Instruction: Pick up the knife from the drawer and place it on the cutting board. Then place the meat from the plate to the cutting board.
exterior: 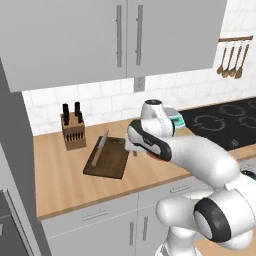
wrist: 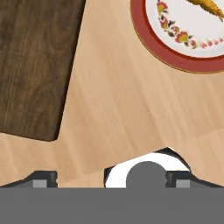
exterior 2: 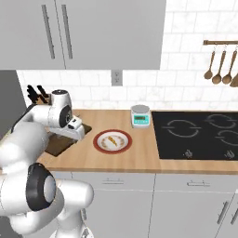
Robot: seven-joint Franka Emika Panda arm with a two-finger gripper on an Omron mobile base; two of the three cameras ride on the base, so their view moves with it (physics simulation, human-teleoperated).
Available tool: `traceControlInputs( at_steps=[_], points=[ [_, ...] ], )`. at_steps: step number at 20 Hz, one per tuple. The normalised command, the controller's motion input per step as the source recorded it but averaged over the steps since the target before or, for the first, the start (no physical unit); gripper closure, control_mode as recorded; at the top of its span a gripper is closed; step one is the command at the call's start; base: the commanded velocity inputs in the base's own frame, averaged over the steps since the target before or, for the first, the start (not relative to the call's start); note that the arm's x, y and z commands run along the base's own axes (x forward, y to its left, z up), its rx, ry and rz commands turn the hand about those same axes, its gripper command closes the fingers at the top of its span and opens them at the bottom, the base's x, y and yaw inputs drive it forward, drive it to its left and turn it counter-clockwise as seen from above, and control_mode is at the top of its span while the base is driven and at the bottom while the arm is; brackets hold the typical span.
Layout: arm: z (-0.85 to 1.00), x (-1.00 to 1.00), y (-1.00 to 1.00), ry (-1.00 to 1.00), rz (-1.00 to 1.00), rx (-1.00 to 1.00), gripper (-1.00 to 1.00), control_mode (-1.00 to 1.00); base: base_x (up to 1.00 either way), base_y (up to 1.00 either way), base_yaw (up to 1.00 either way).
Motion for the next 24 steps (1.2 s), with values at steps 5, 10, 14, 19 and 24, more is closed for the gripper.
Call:
traceControlInputs(
  at_steps=[5, 10, 14, 19, 24],
  points=[
    [0.82, 0.0, -1.0, -0.03, 0.02, 0.0, -1.0, -1.0, 0.0, 0.0, 0.0],
    [0.11, 0.46, -1.0, 0.0, 0.07, -0.03, -1.0, -1.0, 0.0, 0.0, 0.0],
    [-0.16, 0.9, -0.65, 0.02, 0.23, -0.08, -1.0, -1.0, 0.0, 0.0, 0.0],
    [-0.34, 0.69, -0.14, 0.0, 0.23, -0.13, -1.0, -1.0, 0.0, 0.0, 0.0],
    [-0.59, 0.51, 0.0, 0.07, 0.15, -0.05, -1.0, -1.0, 0.0, 0.0, 0.0]
  ],
)
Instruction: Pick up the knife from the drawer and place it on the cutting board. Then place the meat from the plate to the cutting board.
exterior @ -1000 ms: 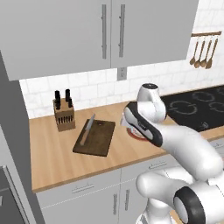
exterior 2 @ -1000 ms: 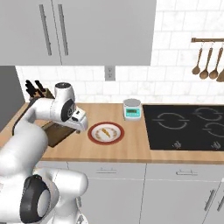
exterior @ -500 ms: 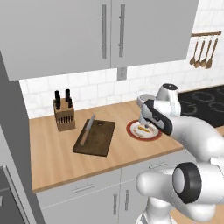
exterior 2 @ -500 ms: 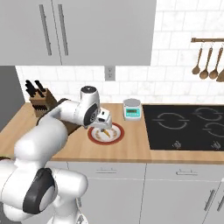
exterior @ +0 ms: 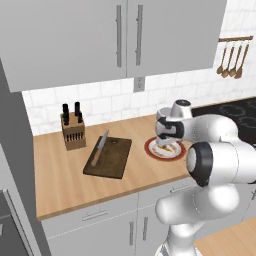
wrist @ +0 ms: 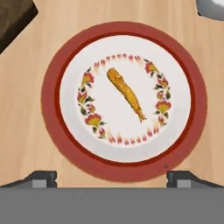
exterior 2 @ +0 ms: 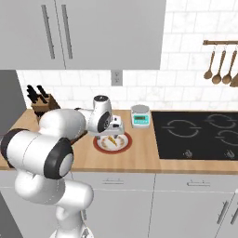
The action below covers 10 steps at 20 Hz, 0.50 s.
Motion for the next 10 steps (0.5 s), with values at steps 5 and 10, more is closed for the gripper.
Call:
traceControlInputs(
  at_steps=[5, 10],
  points=[
    [-0.35, 0.56, 0.0, 0.05, 0.1, 0.0, -1.0, -1.0, 0.0, 0.0, 0.0],
    [-0.29, 0.48, 0.0, 0.05, 0.09, 0.0, -1.0, -1.0, 0.0, 0.0, 0.0]
  ],
)
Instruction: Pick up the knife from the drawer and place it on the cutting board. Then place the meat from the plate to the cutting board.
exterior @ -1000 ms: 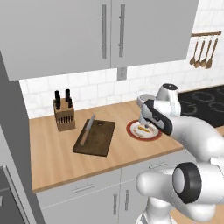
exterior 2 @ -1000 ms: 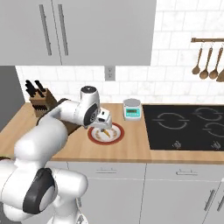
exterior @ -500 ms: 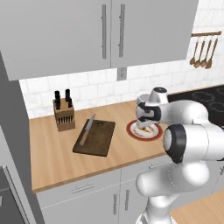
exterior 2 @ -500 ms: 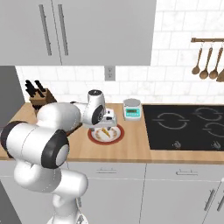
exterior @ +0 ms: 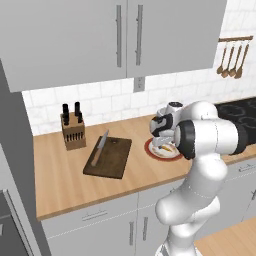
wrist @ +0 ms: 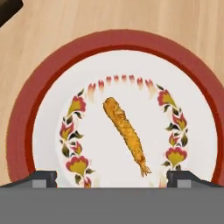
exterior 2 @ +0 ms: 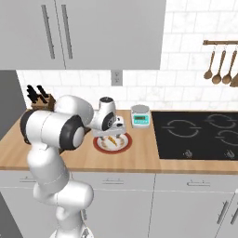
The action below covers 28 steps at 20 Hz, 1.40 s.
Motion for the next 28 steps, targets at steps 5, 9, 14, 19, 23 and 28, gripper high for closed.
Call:
traceControlInputs(
  at_steps=[5, 9, 14, 19, 23, 28],
  points=[
    [-0.41, 0.34, 0.0, 0.09, 0.1, 0.0, -1.0, -1.0, 0.0, 0.0, 0.0],
    [-0.42, 0.15, 0.0, 0.07, 0.1, 0.0, -1.0, -1.0, 0.0, 0.0, 0.0],
    [-0.32, 0.15, 0.0, 0.05, 0.1, 0.0, -1.0, -1.0, 0.0, 0.0, 0.0],
    [-0.27, 0.21, 0.0, 0.02, 0.09, 0.0, -1.0, -1.0, 0.0, 0.0, 0.0],
    [-0.36, 0.07, 0.0, 0.01, 0.09, 0.0, 1.0, -1.0, 0.0, 0.0, 0.0],
    [-0.3, -0.02, 0.01, 0.0, 0.09, 0.0, 1.0, -1.0, 0.0, 0.0, 0.0]
  ],
)
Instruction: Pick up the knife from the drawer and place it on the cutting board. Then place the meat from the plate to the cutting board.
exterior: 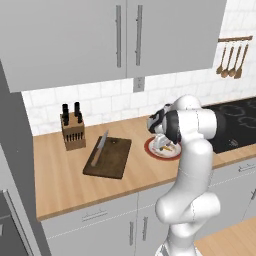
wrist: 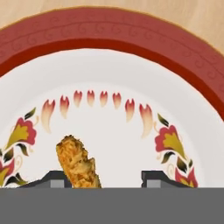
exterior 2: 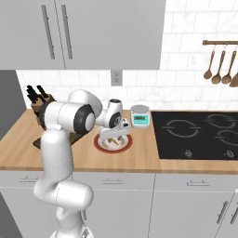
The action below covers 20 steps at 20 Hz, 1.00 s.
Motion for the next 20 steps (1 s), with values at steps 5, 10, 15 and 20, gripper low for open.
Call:
traceControlInputs(
  at_steps=[5, 10, 15, 20],
  points=[
    [-0.11, -0.1, 0.03, 0.0, 0.09, 0.0, 1.0, -1.0, 0.0, 0.0, 0.0],
    [0.11, -0.56, 0.08, -0.02, 0.1, 0.02, 1.0, -1.0, 0.0, 0.0, 0.0],
    [0.69, -1.0, 0.64, -0.19, 0.25, 0.0, 1.0, -1.0, 0.0, 0.0, 0.0],
    [0.41, -0.62, 1.0, -0.14, 0.46, -0.05, 1.0, -1.0, 0.0, 0.0, 0.0]
  ],
)
